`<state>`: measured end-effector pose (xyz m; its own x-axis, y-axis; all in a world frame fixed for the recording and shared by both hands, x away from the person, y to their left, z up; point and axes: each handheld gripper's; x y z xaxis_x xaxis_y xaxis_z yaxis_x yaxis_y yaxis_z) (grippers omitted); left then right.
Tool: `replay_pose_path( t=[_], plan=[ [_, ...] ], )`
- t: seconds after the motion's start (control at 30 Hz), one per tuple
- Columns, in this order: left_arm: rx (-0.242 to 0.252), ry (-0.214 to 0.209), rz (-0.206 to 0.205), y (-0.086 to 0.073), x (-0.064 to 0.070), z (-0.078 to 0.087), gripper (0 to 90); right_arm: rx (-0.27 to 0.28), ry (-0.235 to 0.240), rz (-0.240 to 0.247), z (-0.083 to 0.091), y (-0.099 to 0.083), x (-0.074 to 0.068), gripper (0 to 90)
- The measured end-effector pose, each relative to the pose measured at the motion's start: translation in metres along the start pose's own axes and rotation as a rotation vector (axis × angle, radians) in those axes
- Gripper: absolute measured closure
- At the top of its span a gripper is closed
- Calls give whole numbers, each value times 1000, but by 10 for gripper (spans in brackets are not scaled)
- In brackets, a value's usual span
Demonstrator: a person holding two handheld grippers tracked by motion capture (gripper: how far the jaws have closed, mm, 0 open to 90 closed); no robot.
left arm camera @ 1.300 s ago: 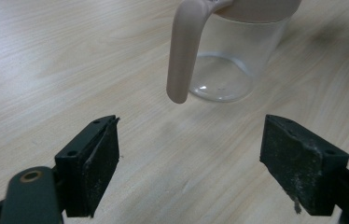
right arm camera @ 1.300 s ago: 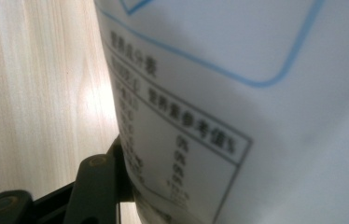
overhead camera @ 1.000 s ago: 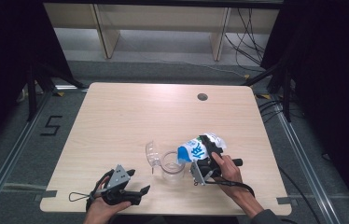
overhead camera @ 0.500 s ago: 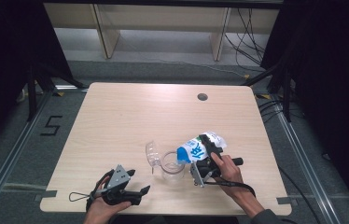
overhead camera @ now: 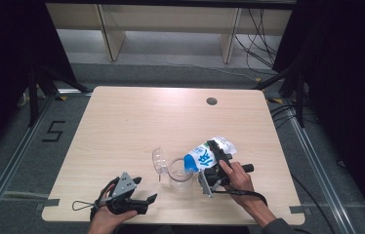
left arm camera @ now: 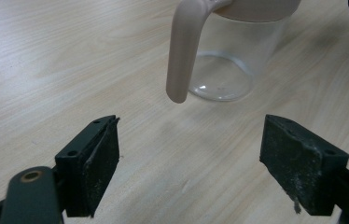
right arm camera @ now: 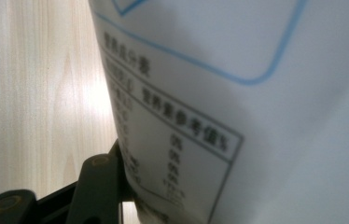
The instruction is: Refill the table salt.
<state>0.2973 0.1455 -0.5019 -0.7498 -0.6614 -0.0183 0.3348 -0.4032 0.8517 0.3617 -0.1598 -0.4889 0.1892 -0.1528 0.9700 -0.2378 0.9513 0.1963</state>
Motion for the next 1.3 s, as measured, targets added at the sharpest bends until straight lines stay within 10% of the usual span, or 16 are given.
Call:
replay_pose_path(
  t=[1.3],
  plan=[
    [-4, -2, 2, 0, 0, 0, 193, -16, -46, 90, 4, 1, 4, 514]
  ],
)
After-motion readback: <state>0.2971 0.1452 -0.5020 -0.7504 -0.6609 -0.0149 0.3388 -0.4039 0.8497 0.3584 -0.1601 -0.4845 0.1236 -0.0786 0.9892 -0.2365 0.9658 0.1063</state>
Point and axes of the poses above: each handheld gripper's, and its own axes: z roughly backward along the jaws, y roughly out of its top, x roughly to its right, and after that the axes turned 7 degrees about -z, right-handed
